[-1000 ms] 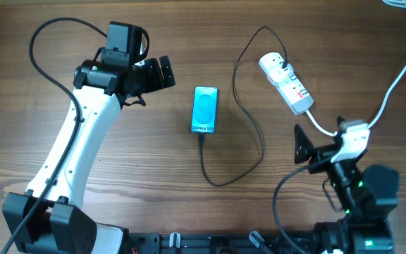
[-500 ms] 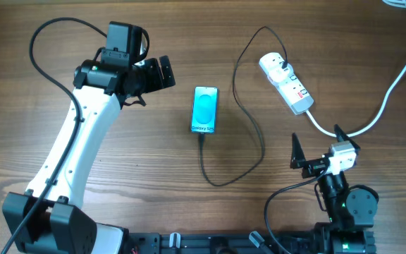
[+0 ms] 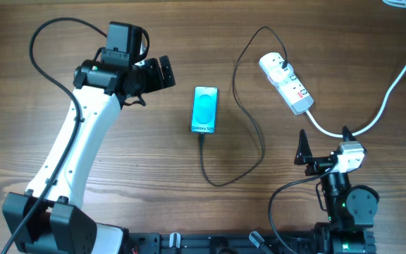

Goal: Plug charger to phone and switch on socket

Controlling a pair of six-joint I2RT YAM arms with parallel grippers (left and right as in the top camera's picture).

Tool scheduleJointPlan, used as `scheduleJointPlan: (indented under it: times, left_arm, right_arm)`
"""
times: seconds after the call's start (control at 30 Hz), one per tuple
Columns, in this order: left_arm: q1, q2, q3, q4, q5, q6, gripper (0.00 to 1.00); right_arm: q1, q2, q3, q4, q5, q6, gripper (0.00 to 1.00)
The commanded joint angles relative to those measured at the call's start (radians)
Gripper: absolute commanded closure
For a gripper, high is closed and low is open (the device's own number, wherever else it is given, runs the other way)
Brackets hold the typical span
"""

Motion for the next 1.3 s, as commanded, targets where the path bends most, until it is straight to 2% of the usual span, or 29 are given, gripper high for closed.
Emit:
scheduleJointPlan:
  times: [0.0,0.7,0.77,0.87,0.97,1.03,1.17,1.27]
  left_arm:
    - [0.005,0.002,0.0,0.0,-0.014,-0.01,0.0]
    - [0.005,0.002,0.0,0.0,-0.014,-0.01,0.0]
    - [0.007,0.002,0.0,0.0,-0.094,-0.01,0.0]
    - [0.006,-0.014,0.0,-0.02,-0.096,-0.009,0.0]
    - [0.006,-0.078,-0.002,-0.094,-0.1,-0.009,0.0]
    - [0.006,-0.146,-0.029,-0.08,-0.1,0.002,0.0]
    - [0.007,-0.366,-0.201,0.03,-0.122,0.01,0.0]
    - [0.007,-0.537,-0.335,0.1,-0.122,0.063,0.0]
  right_arm:
    - [-0.006,-0.016,-0.005,0.002,0.01,0.019,0.0]
    - [-0.006,-0.013,-0.004,0.005,0.01,0.021,0.0]
    - [-0.006,-0.013,-0.004,0.005,0.01,0.021,0.0]
    - [-0.006,-0.013,-0.004,0.005,0.01,0.021,0.0]
    - [-0.006,-0.013,-0.004,0.005,0.01,0.021,0.0]
    - [-0.006,-0.013,-0.004,0.005,0.01,0.021,0.0]
    - [-0.006,-0.013,-0.004,0.005,0.01,0.021,0.0]
    - [-0.006,-0.013,-0.004,0.005,0.01,0.021,0.02]
